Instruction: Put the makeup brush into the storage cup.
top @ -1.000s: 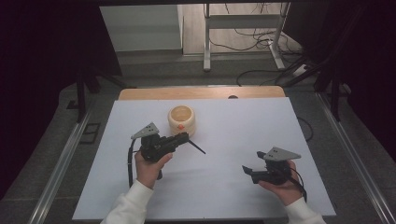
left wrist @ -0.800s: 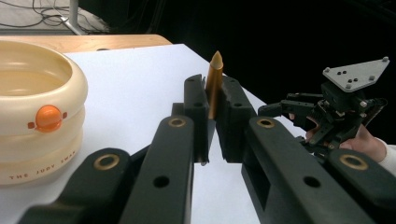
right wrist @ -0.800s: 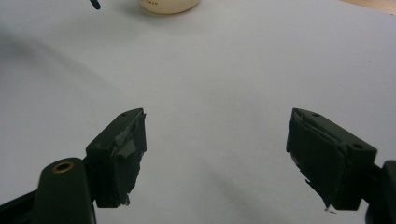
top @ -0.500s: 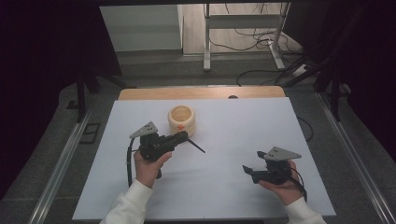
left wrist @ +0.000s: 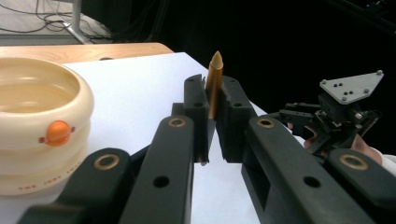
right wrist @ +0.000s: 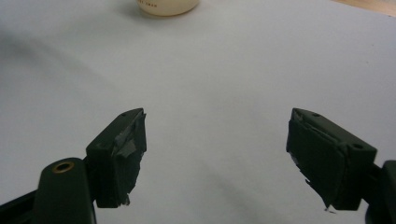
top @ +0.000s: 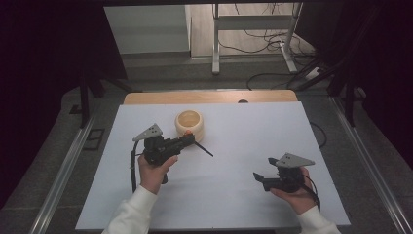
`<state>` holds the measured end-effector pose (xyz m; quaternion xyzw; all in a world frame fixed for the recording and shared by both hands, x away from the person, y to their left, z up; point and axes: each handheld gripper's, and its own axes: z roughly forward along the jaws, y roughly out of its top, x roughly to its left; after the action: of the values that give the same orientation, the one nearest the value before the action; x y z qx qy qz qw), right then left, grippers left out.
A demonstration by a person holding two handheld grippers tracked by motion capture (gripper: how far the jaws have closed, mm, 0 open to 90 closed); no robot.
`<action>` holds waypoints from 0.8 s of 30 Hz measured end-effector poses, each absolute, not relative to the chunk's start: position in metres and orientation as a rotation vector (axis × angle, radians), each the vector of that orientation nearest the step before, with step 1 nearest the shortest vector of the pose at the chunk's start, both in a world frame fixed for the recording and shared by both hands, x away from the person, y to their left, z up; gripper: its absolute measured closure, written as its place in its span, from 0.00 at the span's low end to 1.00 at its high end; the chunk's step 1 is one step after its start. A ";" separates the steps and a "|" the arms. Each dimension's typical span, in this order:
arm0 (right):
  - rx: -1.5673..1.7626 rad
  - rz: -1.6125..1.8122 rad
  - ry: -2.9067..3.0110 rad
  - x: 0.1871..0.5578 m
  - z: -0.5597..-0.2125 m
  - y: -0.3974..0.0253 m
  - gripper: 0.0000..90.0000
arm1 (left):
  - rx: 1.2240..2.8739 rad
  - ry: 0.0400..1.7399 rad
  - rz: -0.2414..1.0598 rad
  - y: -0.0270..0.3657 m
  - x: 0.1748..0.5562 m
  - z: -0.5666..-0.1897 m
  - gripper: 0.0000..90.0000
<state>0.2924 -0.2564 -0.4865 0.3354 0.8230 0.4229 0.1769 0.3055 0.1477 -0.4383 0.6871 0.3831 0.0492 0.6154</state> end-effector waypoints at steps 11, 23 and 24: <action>0.951 1.192 2.329 0.293 -0.487 -0.256 0.22 | 1.573 0.902 0.128 0.157 0.313 -0.433 0.93; 0.949 1.185 2.331 0.293 -0.487 -0.256 0.22 | 1.571 0.931 0.138 0.163 0.326 -0.429 0.93; 0.949 1.186 2.331 0.293 -0.487 -0.256 0.22 | 1.571 0.933 0.142 0.164 0.327 -0.429 0.93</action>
<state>0.2931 -0.2564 -0.4874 0.3355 0.8245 0.4193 0.1787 0.3275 0.1639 -0.4285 0.6803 0.4038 0.0613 0.6086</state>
